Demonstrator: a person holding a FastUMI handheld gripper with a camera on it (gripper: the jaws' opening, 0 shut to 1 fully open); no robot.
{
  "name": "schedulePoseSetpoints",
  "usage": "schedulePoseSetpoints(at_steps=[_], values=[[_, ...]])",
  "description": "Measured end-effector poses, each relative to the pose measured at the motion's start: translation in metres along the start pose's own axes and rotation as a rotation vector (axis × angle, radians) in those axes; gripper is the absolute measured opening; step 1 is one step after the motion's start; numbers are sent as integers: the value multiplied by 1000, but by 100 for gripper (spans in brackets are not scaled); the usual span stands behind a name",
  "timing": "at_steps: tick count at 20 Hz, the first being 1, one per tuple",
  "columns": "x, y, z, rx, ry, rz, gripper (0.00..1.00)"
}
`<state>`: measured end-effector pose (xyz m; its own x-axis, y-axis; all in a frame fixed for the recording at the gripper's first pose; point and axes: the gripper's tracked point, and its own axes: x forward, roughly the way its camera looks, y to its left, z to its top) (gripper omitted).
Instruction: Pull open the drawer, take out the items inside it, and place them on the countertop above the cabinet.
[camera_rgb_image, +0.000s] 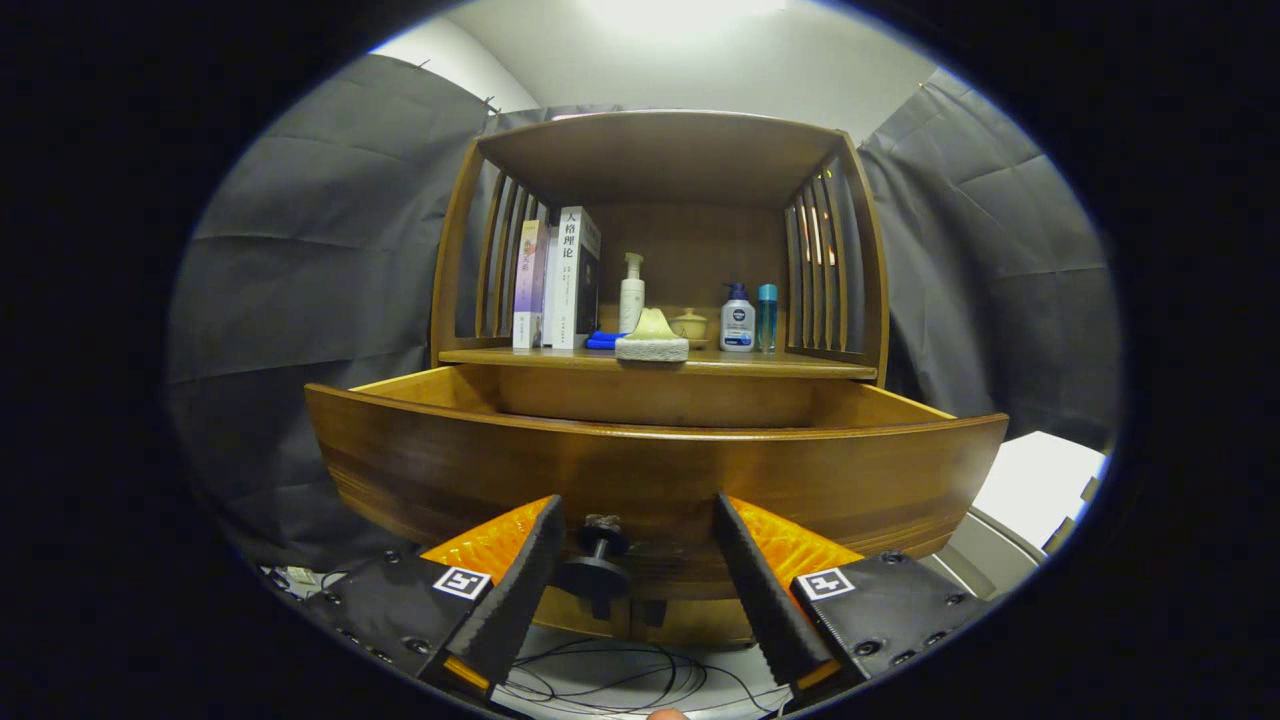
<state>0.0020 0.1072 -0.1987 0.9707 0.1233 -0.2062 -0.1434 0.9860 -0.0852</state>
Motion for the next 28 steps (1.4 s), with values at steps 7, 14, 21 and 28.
schedulePoseSetpoints(at_steps=[7, 14, 21, 28], values=[[10, -4, 1, -27, -7, -29, 97], [49, -6, 15, -13, 0, -36, 98], [92, -8, 18, 6, 41, -46, 98], [131, -12, 22, 6, 60, -50, 98]])
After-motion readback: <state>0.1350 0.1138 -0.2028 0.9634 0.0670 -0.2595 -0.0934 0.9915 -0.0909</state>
